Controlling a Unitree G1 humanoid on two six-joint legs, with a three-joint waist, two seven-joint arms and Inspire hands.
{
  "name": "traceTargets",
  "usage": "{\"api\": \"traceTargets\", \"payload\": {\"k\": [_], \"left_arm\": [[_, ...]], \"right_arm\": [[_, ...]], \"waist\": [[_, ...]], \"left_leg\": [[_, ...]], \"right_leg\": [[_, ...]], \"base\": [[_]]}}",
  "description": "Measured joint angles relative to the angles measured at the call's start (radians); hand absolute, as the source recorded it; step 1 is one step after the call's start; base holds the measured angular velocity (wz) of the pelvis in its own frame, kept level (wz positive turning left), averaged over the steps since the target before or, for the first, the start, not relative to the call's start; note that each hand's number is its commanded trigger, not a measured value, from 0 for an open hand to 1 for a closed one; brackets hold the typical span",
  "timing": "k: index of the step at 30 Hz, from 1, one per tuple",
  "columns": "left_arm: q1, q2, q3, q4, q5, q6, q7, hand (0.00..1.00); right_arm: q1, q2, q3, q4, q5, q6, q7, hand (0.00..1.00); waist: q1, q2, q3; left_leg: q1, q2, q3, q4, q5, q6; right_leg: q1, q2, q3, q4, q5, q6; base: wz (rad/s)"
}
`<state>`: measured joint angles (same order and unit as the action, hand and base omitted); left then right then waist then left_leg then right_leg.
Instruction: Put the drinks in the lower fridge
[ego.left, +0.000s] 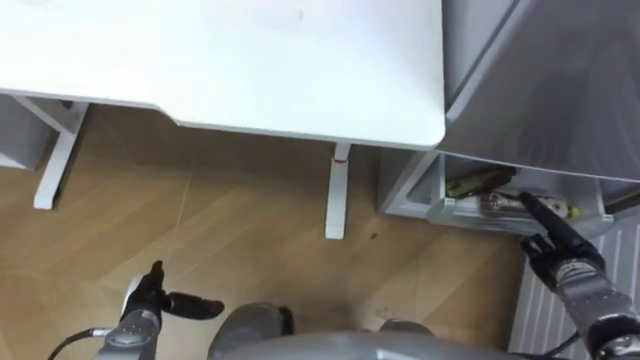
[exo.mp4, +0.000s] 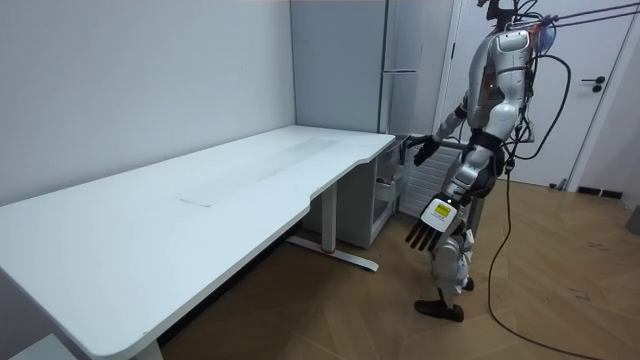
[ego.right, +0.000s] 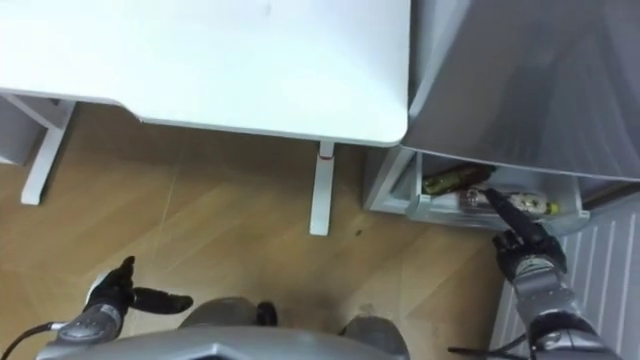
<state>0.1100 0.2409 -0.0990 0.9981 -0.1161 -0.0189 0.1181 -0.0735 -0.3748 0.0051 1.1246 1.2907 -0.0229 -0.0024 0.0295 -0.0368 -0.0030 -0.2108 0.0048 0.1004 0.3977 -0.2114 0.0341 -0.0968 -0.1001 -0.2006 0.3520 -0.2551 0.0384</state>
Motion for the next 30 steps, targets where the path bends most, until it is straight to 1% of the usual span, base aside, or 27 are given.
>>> {"api": "traceTargets", "payload": {"k": [1,3,5,6,7,10,11,16,19,20,21,22,23,24,25,27,28,30], "left_arm": [[0.002,0.0,0.004,0.0,0.0,-0.004,0.002,0.0],[0.02,-0.004,0.023,0.001,0.0,-0.009,0.009,0.0],[0.035,-0.005,0.026,-0.001,0.003,-0.011,0.009,0.0],[0.046,-0.007,0.037,-0.003,0.023,-0.012,0.009,0.0],[0.051,-0.008,0.043,-0.003,0.033,-0.014,0.009,0.0],[0.081,-0.01,0.062,-0.004,0.052,-0.015,0.019,0.0],[0.091,-0.011,0.062,-0.004,0.058,-0.015,0.03,0.0],[0.096,-0.012,0.062,-0.003,0.071,-0.016,0.046,0.0],[0.091,-0.012,0.062,-0.003,0.073,-0.017,0.054,0.0],[0.088,-0.012,0.062,0.002,0.077,-0.017,0.055,0.0],[0.084,-0.012,0.061,0.004,0.077,-0.016,0.055,0.0],[0.082,-0.012,0.061,0.004,0.077,-0.016,0.055,0.0],[0.079,-0.012,0.061,0.005,0.077,-0.016,0.055,0.0],[0.081,-0.012,0.061,0.005,0.078,-0.015,0.054,0.0],[0.081,-0.012,0.062,0.005,0.079,-0.015,0.054,0.0],[0.075,-0.011,0.068,0.023,0.07,-0.014,0.054,0.0],[0.07,-0.011,0.069,0.025,0.069,-0.014,0.055,0.0],[0.036,-0.012,0.069,0.045,0.071,-0.014,0.056,0.0]], "right_arm": [[0.003,0.002,-0.002,0.004,-0.003,0.0,0.002,0.0],[0.02,0.02,-0.031,0.017,-0.014,0.0,0.005,0.0],[0.038,0.032,-0.035,0.019,-0.028,0.0,0.008,0.0],[0.057,0.04,-0.038,0.017,-0.033,0.0,0.012,0.0],[0.067,0.043,-0.038,0.018,-0.038,0.0,0.013,0.0],[0.105,0.065,-0.04,0.023,-0.076,0.001,0.012,0.0],[0.11,0.071,-0.039,0.043,-0.087,0.002,0.013,0.0],[0.128,0.078,-0.039,0.081,-0.119,0.002,0.0,0.0],[0.128,0.078,-0.04,0.085,-0.153,0.002,-0.01,0.0],[0.127,0.079,-0.04,0.084,-0.163,0.003,-0.013,0.0],[0.119,0.078,-0.04,0.082,-0.163,0.003,-0.024,0.0],[0.116,0.078,-0.04,0.08,-0.163,0.003,-0.033,0.0],[0.106,0.078,-0.052,0.081,-0.16,0.004,-0.048,0.0],[0.092,0.078,-0.072,0.081,-0.158,0.004,-0.061,0.0],[0.083,0.078,-0.08,0.082,-0.158,0.004,-0.07,0.0],[0.018,0.077,-0.128,0.122,-0.112,0.002,-0.098,0.0],[0.003,0.076,-0.132,0.128,-0.099,0.001,-0.108,0.0],[-0.044,0.075,-0.146,0.151,-0.066,-0.003,-0.132,0.0]], "waist": [[0.0,0.001,0.0008],[0.0,0.001,0.0012],[-0.006,0.001,0.0015],[-0.006,-0.001,0.0016],[-0.007,-0.008,0.0052],[-0.02,-0.01,0.005],[-0.025,-0.014,0.0077],[-0.028,-0.011,0.0074],[-0.032,-0.005,0.0122],[-0.033,-0.001,0.0165],[-0.031,0.005,0.0153],[-0.031,0.004,0.0154],[-0.03,0.008,0.0146],[-0.025,0.012,0.0167],[-0.024,0.018,0.0139],[-0.024,0.027,0.0139],[-0.025,0.028,0.0147],[-0.021,0.033,0.0189]], "left_leg": [[0.008,0.0,0.0,-0.004,0.0,0.0],[0.05,-0.001,0.004,-0.03,0.0,0.0],[0.079,-0.002,0.005,-0.044,-0.001,-0.002],[0.096,-0.003,0.006,-0.058,-0.001,-0.003],[0.103,-0.003,0.006,-0.062,-0.001,-0.004],[0.127,-0.004,0.002,-0.07,-0.003,-0.01],[0.135,-0.005,-0.001,-0.071,-0.005,-0.013],[0.139,-0.004,-0.01,-0.068,-0.01,-0.017],[0.132,-0.003,-0.02,-0.058,-0.015,-0.019],[0.127,-0.002,-0.021,-0.054,-0.017,-0.019],[0.112,-0.001,-0.022,-0.043,-0.02,-0.018],[0.104,-0.001,-0.023,-0.036,-0.021,-0.018],[0.091,0.0,-0.025,-0.032,-0.021,-0.017],[0.075,0.001,-0.023,-0.019,-0.021,-0.017],[0.064,0.002,-0.022,-0.012,-0.021,-0.016],[0.011,0.004,-0.02,0.023,-0.024,-0.013],[-0.005,0.004,-0.02,0.036,-0.025,-0.012],[-0.068,0.004,-0.021,0.089,-0.036,-0.008]], "right_leg": [[0.011,0.001,0.0,-0.01,0.002,0.001],[0.055,0.006,0.004,-0.047,0.011,0.004],[0.092,0.01,0.004,-0.079,0.017,0.006],[0.111,0.011,0.002,-0.093,0.019,0.006],[0.119,0.011,0.0,-0.1,0.019,0.006],[0.145,0.014,-0.005,-0.117,0.019,0.005],[0.155,0.015,-0.007,-0.119,0.02,0.005],[0.168,0.018,-0.014,-0.129,0.021,0.003],[0.167,0.02,-0.021,-0.122,0.02,0.002],[0.16,0.02,-0.02,-0.114,0.017,0.0],[0.145,0.019,-0.021,-0.11,0.012,-0.001],[0.141,0.02,-0.022,-0.11,0.009,-0.001],[0.128,0.021,-0.02,-0.104,0.009,-0.001],[0.108,0.02,-0.014,-0.089,0.009,-0.001],[0.094,0.02,-0.014,-0.08,0.008,-0.002],[0.025,0.01,-0.013,-0.005,-0.006,-0.004],[0.002,0.006,-0.011,0.02,-0.012,-0.004],[-0.071,-0.003,-0.01,0.093,-0.036,-0.007]], "base": [[0.0],[-0.05],[0.0],[0.0],[0.0],[0.01],[0.0],[0.03],[0.04],[0.0],[0.0],[0.05],[0.0],[-0.04],[-0.09],[-0.04],[0.0],[0.0]]}}
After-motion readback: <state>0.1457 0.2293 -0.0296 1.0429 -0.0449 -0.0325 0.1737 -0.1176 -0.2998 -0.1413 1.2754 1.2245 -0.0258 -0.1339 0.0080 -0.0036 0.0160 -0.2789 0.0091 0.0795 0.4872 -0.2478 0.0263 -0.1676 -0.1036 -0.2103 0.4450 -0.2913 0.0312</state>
